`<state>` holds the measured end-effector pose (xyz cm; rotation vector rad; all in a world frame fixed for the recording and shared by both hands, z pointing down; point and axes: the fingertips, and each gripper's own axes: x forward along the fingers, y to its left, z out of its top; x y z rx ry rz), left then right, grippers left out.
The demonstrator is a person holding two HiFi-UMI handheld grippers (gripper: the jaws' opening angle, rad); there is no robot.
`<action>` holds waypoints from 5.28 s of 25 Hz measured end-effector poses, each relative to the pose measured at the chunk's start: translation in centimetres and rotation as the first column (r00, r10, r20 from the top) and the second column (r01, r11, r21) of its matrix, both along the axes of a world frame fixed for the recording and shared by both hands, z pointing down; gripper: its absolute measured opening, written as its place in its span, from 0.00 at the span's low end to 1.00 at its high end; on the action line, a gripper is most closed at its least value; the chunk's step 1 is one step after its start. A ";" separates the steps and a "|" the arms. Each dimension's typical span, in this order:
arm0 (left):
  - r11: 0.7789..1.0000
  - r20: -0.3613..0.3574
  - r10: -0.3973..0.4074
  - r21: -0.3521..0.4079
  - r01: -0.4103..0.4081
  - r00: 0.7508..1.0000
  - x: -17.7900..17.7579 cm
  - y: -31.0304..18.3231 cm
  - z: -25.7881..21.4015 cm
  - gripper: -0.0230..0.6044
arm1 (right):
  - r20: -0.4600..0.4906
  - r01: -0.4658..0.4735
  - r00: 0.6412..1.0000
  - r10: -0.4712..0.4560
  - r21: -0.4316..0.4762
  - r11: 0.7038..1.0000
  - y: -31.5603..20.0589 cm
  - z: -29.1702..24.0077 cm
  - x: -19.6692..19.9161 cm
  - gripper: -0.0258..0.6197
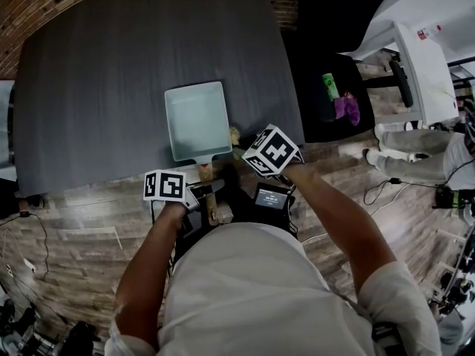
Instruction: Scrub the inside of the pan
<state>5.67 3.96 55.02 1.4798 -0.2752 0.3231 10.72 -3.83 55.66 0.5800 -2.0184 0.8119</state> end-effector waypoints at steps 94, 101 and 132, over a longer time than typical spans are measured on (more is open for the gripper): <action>0.994 -0.174 -0.009 0.109 0.028 0.985 -2.1 2.9 -1.3 0.18 | -0.370 0.571 0.758 -0.537 -0.021 0.820 -5.4 -0.3 -20.2 0.11; 0.987 -0.152 -0.075 0.131 0.096 0.986 -3.6 1.9 -1.2 0.18 | -0.400 0.520 0.780 -0.481 -0.013 0.854 -9.2 -0.5 -18.6 0.11; 0.957 -0.086 -0.212 0.182 0.225 0.973 -4.8 0.8 -1.3 0.18 | -0.397 0.228 0.902 -0.170 0.103 0.968 -21.9 -2.8 -10.8 0.11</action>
